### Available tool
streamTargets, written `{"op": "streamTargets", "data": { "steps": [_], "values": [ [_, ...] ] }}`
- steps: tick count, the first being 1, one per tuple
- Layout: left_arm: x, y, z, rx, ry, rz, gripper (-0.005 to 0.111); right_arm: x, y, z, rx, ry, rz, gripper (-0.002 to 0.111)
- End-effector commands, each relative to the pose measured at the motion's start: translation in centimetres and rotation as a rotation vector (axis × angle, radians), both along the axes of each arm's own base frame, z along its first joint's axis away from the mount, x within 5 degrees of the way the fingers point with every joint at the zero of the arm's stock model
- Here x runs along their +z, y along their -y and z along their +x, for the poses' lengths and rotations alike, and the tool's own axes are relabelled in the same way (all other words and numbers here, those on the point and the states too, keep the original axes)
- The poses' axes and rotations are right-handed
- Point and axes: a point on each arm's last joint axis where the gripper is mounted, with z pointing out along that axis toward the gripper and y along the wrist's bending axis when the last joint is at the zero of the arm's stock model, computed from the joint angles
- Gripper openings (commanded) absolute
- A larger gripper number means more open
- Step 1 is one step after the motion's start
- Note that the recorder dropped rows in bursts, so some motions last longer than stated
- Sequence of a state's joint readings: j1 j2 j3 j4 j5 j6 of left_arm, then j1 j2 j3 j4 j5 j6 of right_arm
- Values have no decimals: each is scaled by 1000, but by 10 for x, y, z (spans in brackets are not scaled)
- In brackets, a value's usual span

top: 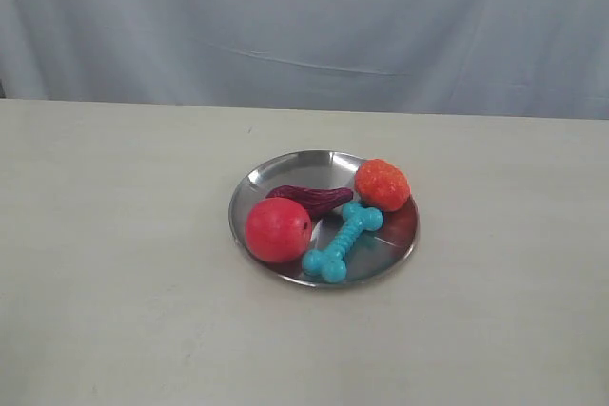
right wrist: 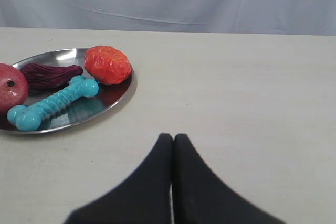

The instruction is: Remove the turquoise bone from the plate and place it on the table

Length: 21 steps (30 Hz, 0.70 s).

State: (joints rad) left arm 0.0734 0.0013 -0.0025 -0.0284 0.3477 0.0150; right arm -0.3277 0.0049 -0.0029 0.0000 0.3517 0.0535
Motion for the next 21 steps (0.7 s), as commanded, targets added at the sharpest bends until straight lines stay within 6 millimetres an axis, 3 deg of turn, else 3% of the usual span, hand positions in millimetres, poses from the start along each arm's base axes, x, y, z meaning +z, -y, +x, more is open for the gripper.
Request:
{"op": "streamTargets", "data": {
  "steps": [1, 16, 21],
  "values": [
    [0, 0, 0, 5, 5, -9, 0, 0, 0, 0, 3, 8, -1, -1],
    [0, 0, 0, 5, 5, -9, 0, 0, 0, 0, 3, 11, -2, -1],
    [0, 0, 0, 5, 5, -9, 0, 8, 0, 2, 3, 94, -30, -1]
  ]
}}
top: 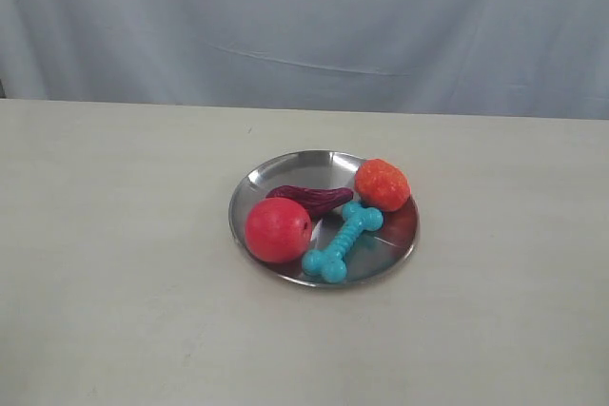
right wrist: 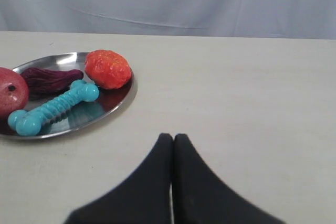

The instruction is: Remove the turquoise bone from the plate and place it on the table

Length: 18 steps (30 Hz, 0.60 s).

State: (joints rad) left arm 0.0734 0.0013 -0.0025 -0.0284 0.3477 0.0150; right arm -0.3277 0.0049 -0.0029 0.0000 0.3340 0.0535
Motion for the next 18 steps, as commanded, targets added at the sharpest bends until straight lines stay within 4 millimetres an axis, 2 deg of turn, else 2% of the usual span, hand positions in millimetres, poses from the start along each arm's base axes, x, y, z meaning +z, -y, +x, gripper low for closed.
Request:
{"op": "streamTargets", "data": {
  "steps": [1, 8, 14, 16, 18],
  "values": [
    [0, 0, 0, 5, 5, -9, 0, 10, 0, 2, 3, 112, -36, -1],
    [0, 0, 0, 5, 5, -9, 0, 36, 0, 1, 3, 382, -128, -1],
    [0, 0, 0, 5, 5, -9, 0, 48, -1, -1, 3, 514, -164, -1],
    [0, 0, 0, 5, 5, -9, 0, 52, -1, -2, 6, 577, -137, -1],
    [0, 0, 0, 5, 5, -9, 0, 58, -2, -5, 20, 693, -22, -1]
  ]
}}
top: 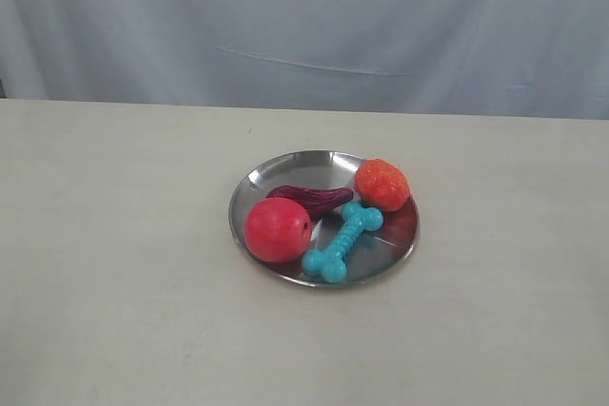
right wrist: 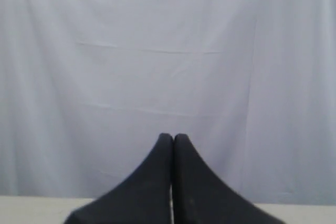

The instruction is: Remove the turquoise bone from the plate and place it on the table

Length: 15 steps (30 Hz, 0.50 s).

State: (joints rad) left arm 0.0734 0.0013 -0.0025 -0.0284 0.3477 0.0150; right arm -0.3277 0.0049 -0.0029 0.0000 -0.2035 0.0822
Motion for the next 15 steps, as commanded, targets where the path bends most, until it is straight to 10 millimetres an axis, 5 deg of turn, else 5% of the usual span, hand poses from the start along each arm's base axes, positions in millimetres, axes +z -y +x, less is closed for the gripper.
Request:
{"op": "streamTargets", "data": {
  "steps": [1, 3, 6, 10, 15],
  "values": [
    [0, 0, 0, 5, 5, -9, 0, 12, -2, -5, 106, 229, 206, -1],
    [0, 0, 0, 5, 5, -9, 0, 14, -2, -6, 183, 306, 380, -1],
    [0, 0, 0, 5, 5, -9, 0, 14, -3, -6, 202, 320, 396, -1],
    [0, 0, 0, 5, 5, -9, 0, 3, -2, -1, 149, 140, 418, -1],
    [0, 0, 0, 5, 5, -9, 0, 20, 2, 8, 89, -55, 491, -1]
  ]
}}
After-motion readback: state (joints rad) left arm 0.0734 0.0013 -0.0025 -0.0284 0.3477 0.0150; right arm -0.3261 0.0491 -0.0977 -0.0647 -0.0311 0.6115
